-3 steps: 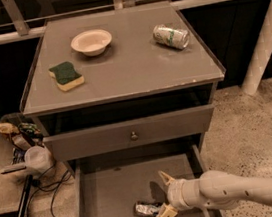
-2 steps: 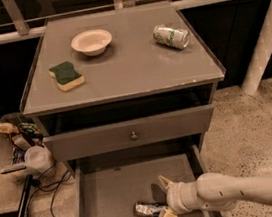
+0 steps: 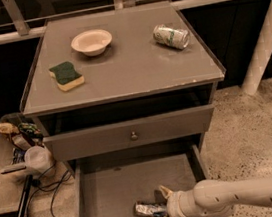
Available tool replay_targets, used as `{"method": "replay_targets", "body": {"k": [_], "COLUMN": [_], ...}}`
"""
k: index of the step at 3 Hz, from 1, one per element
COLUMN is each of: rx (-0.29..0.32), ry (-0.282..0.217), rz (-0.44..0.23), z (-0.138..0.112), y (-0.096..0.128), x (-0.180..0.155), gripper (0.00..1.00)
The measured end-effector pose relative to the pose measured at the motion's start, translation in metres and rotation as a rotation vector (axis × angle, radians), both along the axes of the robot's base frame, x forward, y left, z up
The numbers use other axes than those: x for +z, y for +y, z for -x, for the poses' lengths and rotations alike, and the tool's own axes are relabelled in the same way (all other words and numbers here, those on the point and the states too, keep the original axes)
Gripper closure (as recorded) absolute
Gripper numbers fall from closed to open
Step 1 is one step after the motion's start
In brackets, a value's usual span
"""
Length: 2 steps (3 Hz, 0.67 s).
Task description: Pick redbull can from middle drawer and place on counter
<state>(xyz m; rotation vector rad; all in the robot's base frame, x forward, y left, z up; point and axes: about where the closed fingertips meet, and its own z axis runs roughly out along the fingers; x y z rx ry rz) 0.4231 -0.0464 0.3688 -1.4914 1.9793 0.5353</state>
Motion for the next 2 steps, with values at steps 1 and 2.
{"method": "replay_targets", "body": {"k": [1,2], "rx": [0.000,0.000], "ry": [0.000,0.000], "rz": [0.000,0.000], "z": [0.0000,0.0000], "y": [0.0000,0.0000], "x": [-0.0001,-0.0001], "gripper": [0.17,0.41]}}
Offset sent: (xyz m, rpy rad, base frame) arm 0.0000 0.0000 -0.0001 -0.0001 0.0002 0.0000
